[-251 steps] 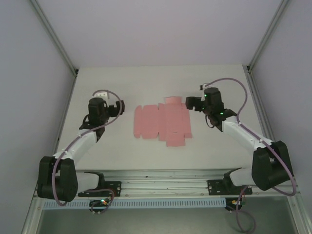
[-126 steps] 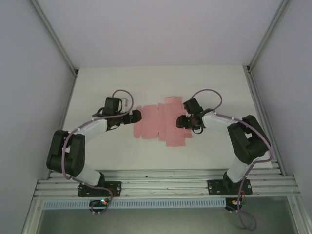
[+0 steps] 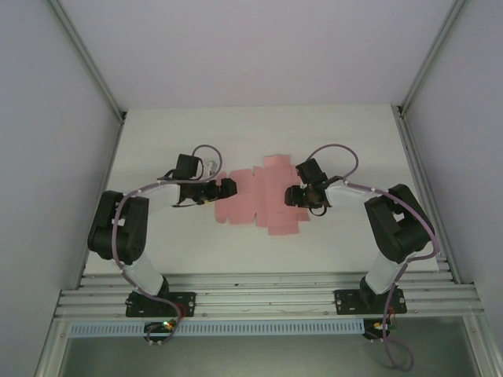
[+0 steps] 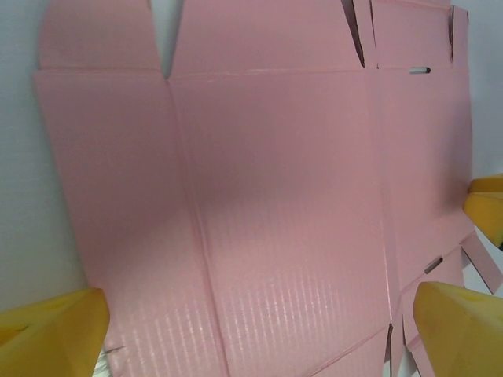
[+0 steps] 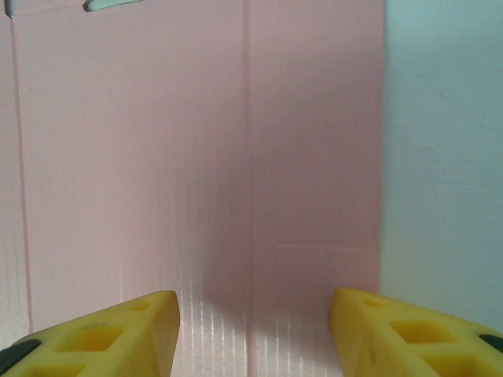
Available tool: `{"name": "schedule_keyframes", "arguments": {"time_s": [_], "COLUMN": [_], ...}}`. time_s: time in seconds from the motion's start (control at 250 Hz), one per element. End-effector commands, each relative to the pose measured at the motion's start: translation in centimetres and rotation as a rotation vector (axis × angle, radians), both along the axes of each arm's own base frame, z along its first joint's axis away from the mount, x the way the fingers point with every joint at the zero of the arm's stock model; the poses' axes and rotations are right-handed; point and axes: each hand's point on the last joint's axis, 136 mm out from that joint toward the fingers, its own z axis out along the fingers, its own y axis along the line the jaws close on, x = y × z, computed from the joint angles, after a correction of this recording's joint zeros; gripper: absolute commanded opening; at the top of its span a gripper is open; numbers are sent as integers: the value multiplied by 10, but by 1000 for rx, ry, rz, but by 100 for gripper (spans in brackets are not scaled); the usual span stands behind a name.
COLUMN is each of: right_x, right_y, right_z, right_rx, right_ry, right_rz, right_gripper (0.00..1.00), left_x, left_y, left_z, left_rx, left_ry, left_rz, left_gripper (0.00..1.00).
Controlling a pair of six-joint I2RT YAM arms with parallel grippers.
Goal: Assemble paper box
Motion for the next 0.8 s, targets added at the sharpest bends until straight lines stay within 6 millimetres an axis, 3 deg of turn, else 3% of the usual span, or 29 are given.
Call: {"name": "schedule_keyframes", "arguments": {"time_s": [0.0,0.12,0.216,0.371,0.651,0.795], "right_x": [-26,-27,-30,-31,-33,-35], "right_y": [-12,-14,-17,-19,-15,-16], "right_z": [-37,-38,-38,-40,-46,-47], "right_rx": [-42,-40,-56,-55,-37,-37], "right_ry": [120,120,121,125,138,140], "right_rz": [-15,-26,-32,-33,-25,-26], "right_gripper": [56,56,55,56,55,55], "left_x": [-8,-10,-16,-17,-17,-13], "left_y": [-5,6,10,32,17,-3], "left_z": [-4,-12,-7,-4,-17,-13], "left_rx": [-11,51,75,190,127,18], "left_ry": [68,88,81,47,87,74], "left_rz": [-26,6,0,32,4,-35], "left_gripper": [100,100,100,100,100,100]}}
